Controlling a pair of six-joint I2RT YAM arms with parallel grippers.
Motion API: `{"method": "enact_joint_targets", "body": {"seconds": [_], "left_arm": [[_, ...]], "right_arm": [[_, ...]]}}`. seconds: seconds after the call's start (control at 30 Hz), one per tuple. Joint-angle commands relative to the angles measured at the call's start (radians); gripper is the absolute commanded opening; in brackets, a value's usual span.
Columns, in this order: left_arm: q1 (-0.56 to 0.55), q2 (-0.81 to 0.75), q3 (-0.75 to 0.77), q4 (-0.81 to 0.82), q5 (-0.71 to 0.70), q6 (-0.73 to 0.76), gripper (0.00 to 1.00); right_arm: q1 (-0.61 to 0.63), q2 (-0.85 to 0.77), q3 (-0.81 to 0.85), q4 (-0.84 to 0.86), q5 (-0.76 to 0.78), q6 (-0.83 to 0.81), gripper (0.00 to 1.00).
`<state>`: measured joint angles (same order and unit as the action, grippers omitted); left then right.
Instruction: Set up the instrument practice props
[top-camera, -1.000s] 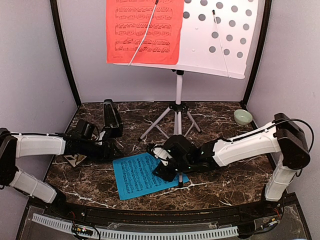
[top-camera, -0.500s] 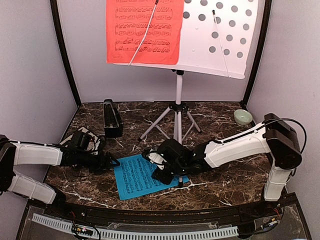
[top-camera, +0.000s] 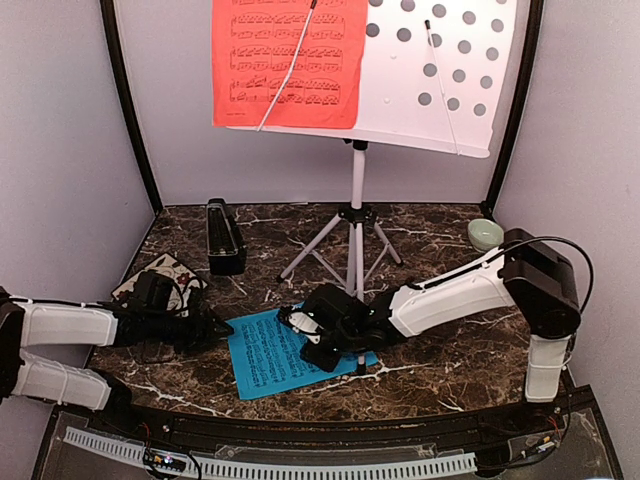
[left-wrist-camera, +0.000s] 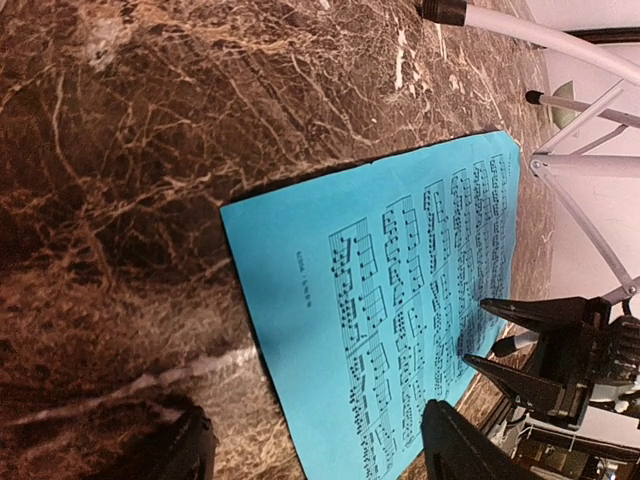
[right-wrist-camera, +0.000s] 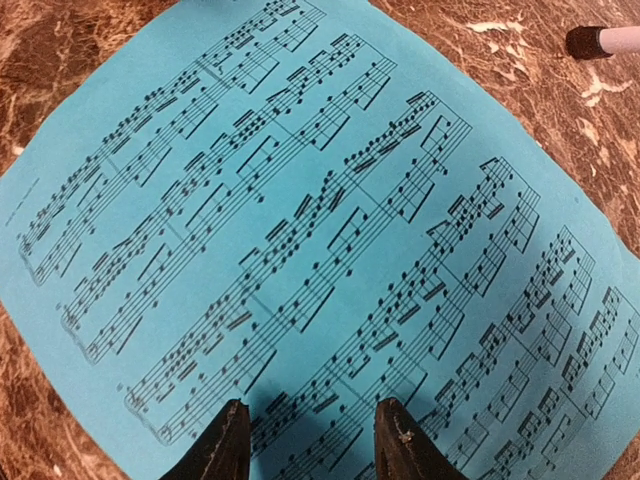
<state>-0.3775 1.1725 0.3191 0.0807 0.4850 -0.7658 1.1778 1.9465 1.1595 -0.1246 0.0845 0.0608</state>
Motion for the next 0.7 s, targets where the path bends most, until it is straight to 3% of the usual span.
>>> {"method": "enact_joint_targets", "body": {"seconds": [0.0,0.47,0.67], "left_arm": [[0.005,-0.065,-0.049,-0.02,-0.048,-0.058,0.73],[0.002,-0.302,-0.102,-0.196,-0.09,-0.186,0.7],[-0.061,-0.387,-0.117,-0.265,-0.068,-0.209,0.66]], "right_arm": [[-0.004,0.083,0.102,-0.005,0.049,0.012,0.43],[-0.074,0.321,0.501,-0.062,0.158,0.086,0.43],[-0.084,0.172,0.389,-0.015,0.107,0.035,0.46]]}}
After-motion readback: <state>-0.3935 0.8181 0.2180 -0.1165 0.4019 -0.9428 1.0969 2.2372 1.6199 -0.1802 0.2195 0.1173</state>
